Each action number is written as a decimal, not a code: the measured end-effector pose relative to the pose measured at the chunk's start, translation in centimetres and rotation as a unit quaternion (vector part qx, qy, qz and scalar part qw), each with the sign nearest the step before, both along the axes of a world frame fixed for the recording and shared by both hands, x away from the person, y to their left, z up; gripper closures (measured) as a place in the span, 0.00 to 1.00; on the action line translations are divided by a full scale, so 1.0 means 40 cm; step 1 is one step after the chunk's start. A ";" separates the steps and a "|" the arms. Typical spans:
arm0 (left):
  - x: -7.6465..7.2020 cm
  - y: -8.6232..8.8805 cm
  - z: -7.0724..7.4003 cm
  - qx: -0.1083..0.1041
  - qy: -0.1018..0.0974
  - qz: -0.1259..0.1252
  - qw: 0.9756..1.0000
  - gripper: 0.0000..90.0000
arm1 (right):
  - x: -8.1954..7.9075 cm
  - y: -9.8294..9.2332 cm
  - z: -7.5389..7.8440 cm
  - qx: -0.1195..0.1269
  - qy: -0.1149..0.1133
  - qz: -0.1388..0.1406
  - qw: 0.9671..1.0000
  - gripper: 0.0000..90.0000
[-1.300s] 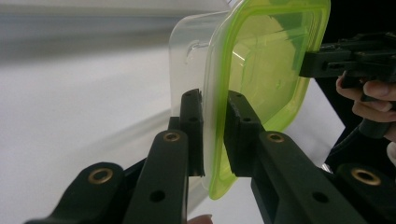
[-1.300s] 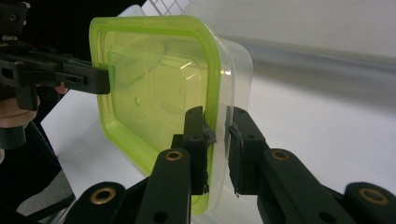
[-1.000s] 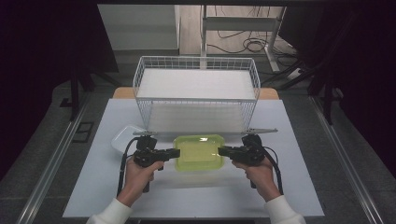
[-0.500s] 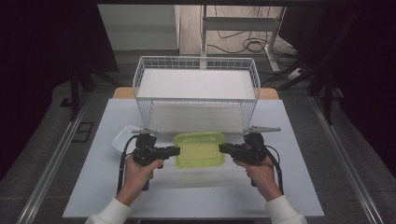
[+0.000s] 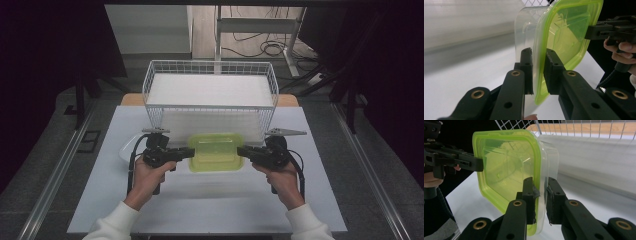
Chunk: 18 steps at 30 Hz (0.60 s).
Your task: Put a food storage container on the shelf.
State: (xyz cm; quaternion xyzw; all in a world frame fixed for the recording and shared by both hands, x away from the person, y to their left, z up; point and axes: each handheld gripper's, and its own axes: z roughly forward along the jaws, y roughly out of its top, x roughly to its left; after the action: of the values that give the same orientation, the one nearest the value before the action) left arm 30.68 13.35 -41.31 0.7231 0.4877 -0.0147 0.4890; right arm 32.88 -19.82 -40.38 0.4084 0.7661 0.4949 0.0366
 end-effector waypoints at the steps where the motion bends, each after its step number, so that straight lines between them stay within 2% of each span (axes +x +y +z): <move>1: 0.002 0.000 0.004 0.000 -0.002 -0.001 1.000 0.88 | 0.001 0.000 0.005 0.000 -0.002 -0.001 1.000 0.87; 8: 0.004 0.003 0.037 0.001 -0.016 -0.001 1.000 0.88 | 0.004 0.003 0.044 0.002 -0.015 -0.001 1.000 0.87; 13: 0.004 0.015 0.072 0.000 -0.034 0.005 0.999 0.88 | 0.007 0.013 0.070 0.006 -0.026 0.001 1.000 0.87; 18: 0.007 0.023 0.088 -0.001 -0.042 0.007 0.999 0.88 | 0.013 0.024 0.091 0.007 -0.036 0.003 0.999 0.87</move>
State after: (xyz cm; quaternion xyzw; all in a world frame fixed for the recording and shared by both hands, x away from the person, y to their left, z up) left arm 30.95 14.29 -37.77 0.7196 0.4716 0.0185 0.5094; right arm 33.39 -18.86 -36.73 0.3881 0.7619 0.5151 0.0599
